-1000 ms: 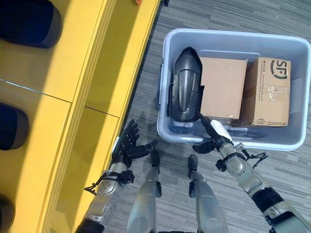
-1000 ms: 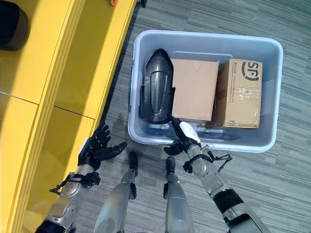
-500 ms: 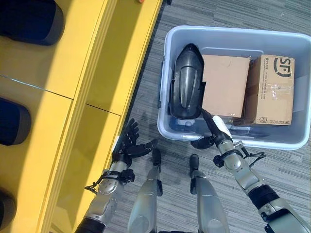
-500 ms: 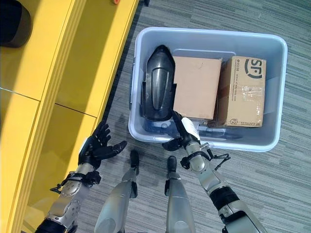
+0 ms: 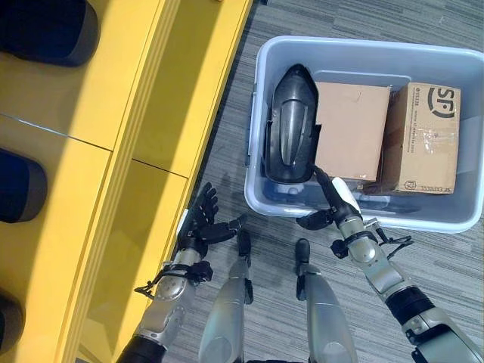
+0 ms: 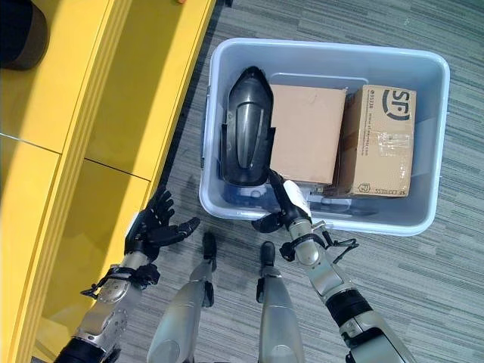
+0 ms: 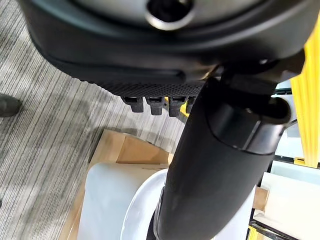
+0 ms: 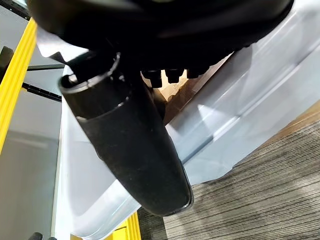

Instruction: Move parts from the plastic box to the shelf.

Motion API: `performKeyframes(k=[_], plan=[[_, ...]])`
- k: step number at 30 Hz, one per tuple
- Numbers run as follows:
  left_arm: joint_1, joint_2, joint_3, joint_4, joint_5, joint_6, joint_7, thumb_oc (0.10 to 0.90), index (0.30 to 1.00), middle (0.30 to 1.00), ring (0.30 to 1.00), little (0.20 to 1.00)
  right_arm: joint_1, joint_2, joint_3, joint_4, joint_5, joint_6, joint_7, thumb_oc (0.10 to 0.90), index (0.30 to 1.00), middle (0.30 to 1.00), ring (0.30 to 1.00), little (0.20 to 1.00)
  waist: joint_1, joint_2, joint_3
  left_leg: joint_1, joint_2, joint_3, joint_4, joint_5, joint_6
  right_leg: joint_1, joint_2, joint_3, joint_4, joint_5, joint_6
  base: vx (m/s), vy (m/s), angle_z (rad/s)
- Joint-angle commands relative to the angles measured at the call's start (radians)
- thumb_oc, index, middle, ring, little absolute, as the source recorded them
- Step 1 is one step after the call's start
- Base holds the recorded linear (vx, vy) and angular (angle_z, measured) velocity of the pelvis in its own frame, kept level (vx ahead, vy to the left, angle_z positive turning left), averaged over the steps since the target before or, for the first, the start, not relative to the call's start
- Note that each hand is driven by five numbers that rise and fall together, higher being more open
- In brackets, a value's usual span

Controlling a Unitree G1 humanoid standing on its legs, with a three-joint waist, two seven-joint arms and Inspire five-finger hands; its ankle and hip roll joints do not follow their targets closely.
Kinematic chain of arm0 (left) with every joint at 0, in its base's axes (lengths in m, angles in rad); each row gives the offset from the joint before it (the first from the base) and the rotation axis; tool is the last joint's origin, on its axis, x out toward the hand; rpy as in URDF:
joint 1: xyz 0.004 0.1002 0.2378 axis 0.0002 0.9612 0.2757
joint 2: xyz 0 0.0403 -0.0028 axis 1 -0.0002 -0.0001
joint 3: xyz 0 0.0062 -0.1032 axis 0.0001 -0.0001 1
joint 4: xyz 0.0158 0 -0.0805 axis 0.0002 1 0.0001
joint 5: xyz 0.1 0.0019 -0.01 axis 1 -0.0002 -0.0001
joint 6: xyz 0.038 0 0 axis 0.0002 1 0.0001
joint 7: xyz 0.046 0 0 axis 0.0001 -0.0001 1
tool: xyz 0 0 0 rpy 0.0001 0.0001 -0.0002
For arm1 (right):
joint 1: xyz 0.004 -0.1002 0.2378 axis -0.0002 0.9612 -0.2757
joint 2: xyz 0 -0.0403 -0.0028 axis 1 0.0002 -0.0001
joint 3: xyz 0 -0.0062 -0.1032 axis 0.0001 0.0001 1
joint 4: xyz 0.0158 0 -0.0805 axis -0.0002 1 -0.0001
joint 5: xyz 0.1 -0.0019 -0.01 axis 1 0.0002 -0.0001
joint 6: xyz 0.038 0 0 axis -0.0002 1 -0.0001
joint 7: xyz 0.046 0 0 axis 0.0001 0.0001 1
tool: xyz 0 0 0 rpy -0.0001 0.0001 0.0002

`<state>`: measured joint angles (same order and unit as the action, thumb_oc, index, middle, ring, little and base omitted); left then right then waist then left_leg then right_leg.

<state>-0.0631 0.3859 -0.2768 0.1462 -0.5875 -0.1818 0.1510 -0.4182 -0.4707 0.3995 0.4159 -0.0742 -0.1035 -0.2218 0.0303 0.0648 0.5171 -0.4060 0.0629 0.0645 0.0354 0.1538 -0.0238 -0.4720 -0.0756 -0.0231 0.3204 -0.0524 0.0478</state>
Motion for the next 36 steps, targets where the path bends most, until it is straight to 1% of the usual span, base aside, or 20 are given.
performKeyframes(k=[1,5,6,9,10,11,12,20,23,31,34,36], plan=[[0.003,0.026,-0.007,-0.090,-0.020,-0.069,0.021,0.900,1.000,1.000,1.000,1.000,-0.011,0.143,-0.022,-0.043,0.216,-0.081,-0.042,0.900,1.000,1.000,1.000,1.000,0.010,-0.008,-0.048,-0.024,0.045,-0.001,0.105,-0.095,-0.019,0.127,-0.107,0.040,-0.141,0.029,0.085,0.00,0.000,0.00],[0.000,0.025,-0.008,-0.089,-0.020,-0.067,0.028,0.900,1.000,1.000,1.000,1.000,-0.010,0.162,-0.034,-0.038,0.266,-0.088,-0.049,0.900,1.000,1.000,1.000,1.000,0.009,-0.006,-0.046,-0.025,0.043,0.001,0.105,-0.095,-0.019,0.127,-0.108,0.042,-0.141,0.030,0.085,0.00,0.000,0.00],[-0.003,0.024,-0.011,-0.088,-0.019,-0.066,0.033,0.900,1.000,1.000,1.000,1.000,-0.012,0.178,-0.040,-0.035,0.310,-0.095,-0.054,0.900,1.000,1.000,1.000,1.000,0.008,-0.005,-0.045,-0.026,0.042,0.002,0.105,-0.096,-0.018,0.125,-0.108,0.041,-0.141,0.031,0.085,0.00,0.000,0.00],[-0.005,0.024,-0.013,-0.088,-0.021,-0.066,0.037,0.900,1.000,1.000,1.000,1.000,-0.011,0.190,-0.043,-0.033,0.331,-0.099,-0.057,0.900,1.000,1.000,1.000,1.000,0.008,-0.003,-0.044,-0.026,0.041,0.003,0.106,-0.096,-0.018,0.126,-0.109,0.040,-0.143,0.032,0.085,0.00,0.012,0.04],[-0.008,0.022,-0.015,-0.086,-0.022,-0.067,0.044,0.900,1.000,1.000,1.000,1.000,-0.011,0.208,-0.044,-0.032,0.382,-0.108,-0.057,0.900,1.000,1.000,1.000,1.000,0.008,-0.002,-0.043,-0.025,0.041,0.003,0.106,-0.097,-0.019,0.126,-0.109,0.041,-0.144,0.033,0.085,0.00,0.013,0.06],[-0.008,0.022,-0.016,-0.086,-0.022,-0.067,0.044,0.900,1.000,1.000,1.000,1.000,-0.011,0.208,-0.044,-0.032,0.382,-0.108,-0.057,0.900,1.000,1.000,1.000,1.000,0.008,-0.002,-0.043,-0.025,0.041,0.003,0.106,-0.097,-0.019,0.126,-0.109,0.041,-0.144,0.033,0.085,0.00,0.018,0.04],[-0.011,0.020,-0.019,-0.085,-0.022,-0.064,0.049,0.900,1.000,1.000,1.000,1.000,-0.014,0.224,-0.042,-0.031,0.421,-0.114,-0.059,0.900,1.000,1.000,1.000,1.000,0.008,-0.001,-0.042,-0.026,0.041,0.004,0.107,-0.097,-0.019,0.125,-0.110,0.041,-0.143,0.034,0.085,0.00,0.000,0.00],[-0.021,0.018,-0.025,-0.082,-0.024,-0.065,0.062,0.900,1.000,1.000,1.000,1.000,-0.029,0.242,-0.033,-0.039,0.441,-0.117,-0.069,0.900,1.000,1.000,1.000,1.000,0.009,0.004,-0.040,-0.027,0.039,0.007,0.105,-0.096,-0.019,0.124,-0.111,0.041,-0.145,0.036,0.085,0.00,0.000,0.00],[-0.027,0.014,-0.031,-0.076,-0.025,-0.064,0.071,0.900,1.000,1.000,1.000,1.000,-0.037,0.261,-0.029,-0.040,0.482,-0.127,-0.072,0.900,1.000,1.000,1.000,1.000,0.009,0.005,-0.038,-0.027,0.038,0.008,0.105,-0.097,-0.018,0.122,-0.111,0.041,-0.146,0.038,0.085,0.00,0.000,0.00],[-0.032,0.014,-0.037,-0.074,-0.027,-0.067,0.076,0.900,1.000,1.000,1.000,1.000,-0.045,0.249,-0.020,-0.040,0.440,-0.116,-0.082,0.900,1.000,1.000,1.000,1.000,0.010,0.005,-0.038,-0.029,0.037,0.008,0.104,-0.097,-0.017,0.121,-0.110,0.040,-0.146,0.038,0.085,0.00,0.000,0.00],[-0.031,0.018,-0.032,-0.074,-0.024,-0.070,0.075,0.900,1.000,1.000,1.000,1.000,-0.039,0.228,-0.021,-0.056,0.396,-0.110,-0.085,0.900,1.000,1.000,1.000,1.000,0.008,0.003,-0.039,-0.028,0.037,0.008,0.104,-0.098,-0.017,0.120,-0.109,0.041,-0.143,0.038,0.085,0.00,0.000,0.00],[-0.025,0.022,-0.029,-0.078,-0.021,-0.070,0.067,0.900,1.000,1.000,1.000,1.000,-0.020,0.192,-0.023,-0.089,0.328,-0.100,-0.079,0.900,1.000,1.000,1.000,1.000,0.004,-0.004,-0.039,-0.027,0.038,0.008,0.106,-0.098,-0.017,0.121,-0.109,0.041,-0.144,0.039,0.085,0.00,0.000,0.00]])
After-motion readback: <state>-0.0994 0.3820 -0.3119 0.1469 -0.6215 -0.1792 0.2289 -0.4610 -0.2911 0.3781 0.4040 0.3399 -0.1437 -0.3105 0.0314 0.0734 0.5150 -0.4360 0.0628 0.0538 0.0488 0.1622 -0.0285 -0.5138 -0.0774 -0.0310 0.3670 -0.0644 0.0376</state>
